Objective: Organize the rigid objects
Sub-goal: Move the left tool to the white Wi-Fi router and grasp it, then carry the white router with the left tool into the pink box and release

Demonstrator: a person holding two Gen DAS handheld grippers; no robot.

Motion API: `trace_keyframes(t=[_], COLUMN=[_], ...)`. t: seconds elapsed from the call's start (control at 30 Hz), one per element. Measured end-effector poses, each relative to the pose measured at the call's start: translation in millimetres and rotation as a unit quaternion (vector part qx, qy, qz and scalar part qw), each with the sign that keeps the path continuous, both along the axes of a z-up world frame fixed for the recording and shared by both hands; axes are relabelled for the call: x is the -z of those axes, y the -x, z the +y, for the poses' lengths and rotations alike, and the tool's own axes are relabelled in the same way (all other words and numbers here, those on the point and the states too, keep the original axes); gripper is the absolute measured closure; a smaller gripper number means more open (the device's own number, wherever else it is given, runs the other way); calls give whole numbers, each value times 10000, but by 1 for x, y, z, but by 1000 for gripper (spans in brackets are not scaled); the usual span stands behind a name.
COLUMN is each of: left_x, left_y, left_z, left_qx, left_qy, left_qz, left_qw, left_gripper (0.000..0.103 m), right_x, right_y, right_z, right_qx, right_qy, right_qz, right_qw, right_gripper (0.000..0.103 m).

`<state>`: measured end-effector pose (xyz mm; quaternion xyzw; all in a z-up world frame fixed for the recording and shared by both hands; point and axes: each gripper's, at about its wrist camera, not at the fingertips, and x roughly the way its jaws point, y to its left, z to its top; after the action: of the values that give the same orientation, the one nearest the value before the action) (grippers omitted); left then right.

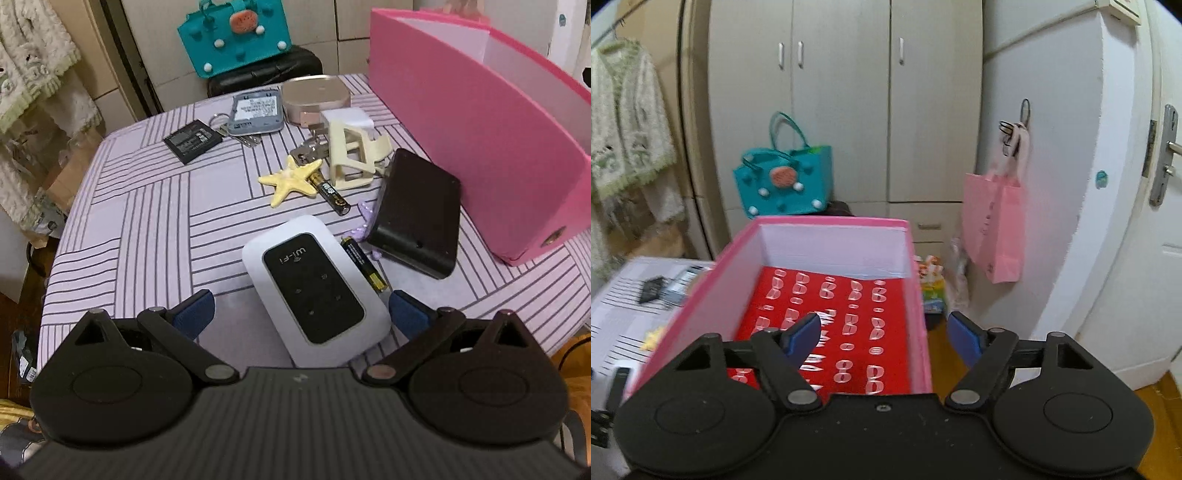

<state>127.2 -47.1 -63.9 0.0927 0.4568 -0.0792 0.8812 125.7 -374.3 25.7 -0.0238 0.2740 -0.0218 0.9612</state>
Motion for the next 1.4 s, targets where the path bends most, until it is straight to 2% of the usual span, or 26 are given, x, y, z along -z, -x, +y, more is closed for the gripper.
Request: trace_keyframes(t=[0.13,0.23,0.3,0.33,0.37,0.4,0.43,0.57,0.73,0.9,0.97,1.03,1.07,1.4], left_x=[3,3,1,0,-1,-2,-4,-5,-6,-5,-4,-4,-5,-6], left_y=[-2,-7,-12,-13,-15,-16,-18,-24,-36,-50,-54,-57,-58,-63], left_z=[-8,-5,2,8,13,19,24,40,43,36,35,35,35,40], left_qx=[147,242,313,333,353,386,381,279,276,322,321,382,424,442], left_qy=[-318,-275,-149,-87,-32,49,112,-22,-134,-238,-236,-188,-131,24], left_qz=[-76,64,231,308,358,407,456,431,544,577,550,526,514,472], left_qw=[9994,9993,9991,9989,9987,9984,9982,9987,9980,9975,9977,9977,9977,9979], left_gripper=[1,1,10,13,24,35,37,44,43,29,28,37,45,46], right_x=[5,9,12,13,13,13,12,12,14,19,20,20,19,18], right_y=[-15,-30,-39,-42,-45,-45,-47,-50,-60,-70,-72,-72,-72,-72], right_z=[-9,-18,-23,-25,-27,-28,-29,-28,-26,-27,-26,-25,-25,-26], right_qx=[16,38,-55,-139,-212,-192,-193,-232,-145,-93,-86,-96,-96,-141], right_qy=[-10,-161,-213,-288,-398,-380,-347,-293,-221,-311,-307,-235,-201,-121], right_qz=[277,612,868,988,1088,1107,1143,1311,1496,1619,1625,1610,1596,1532], right_qw=[9996,9980,9960,9946,9930,9929,9927,9907,9884,9863,9862,9866,9869,9880], right_gripper=[23,27,62,69,81,87,89,90,90,86,86,88,89,92])
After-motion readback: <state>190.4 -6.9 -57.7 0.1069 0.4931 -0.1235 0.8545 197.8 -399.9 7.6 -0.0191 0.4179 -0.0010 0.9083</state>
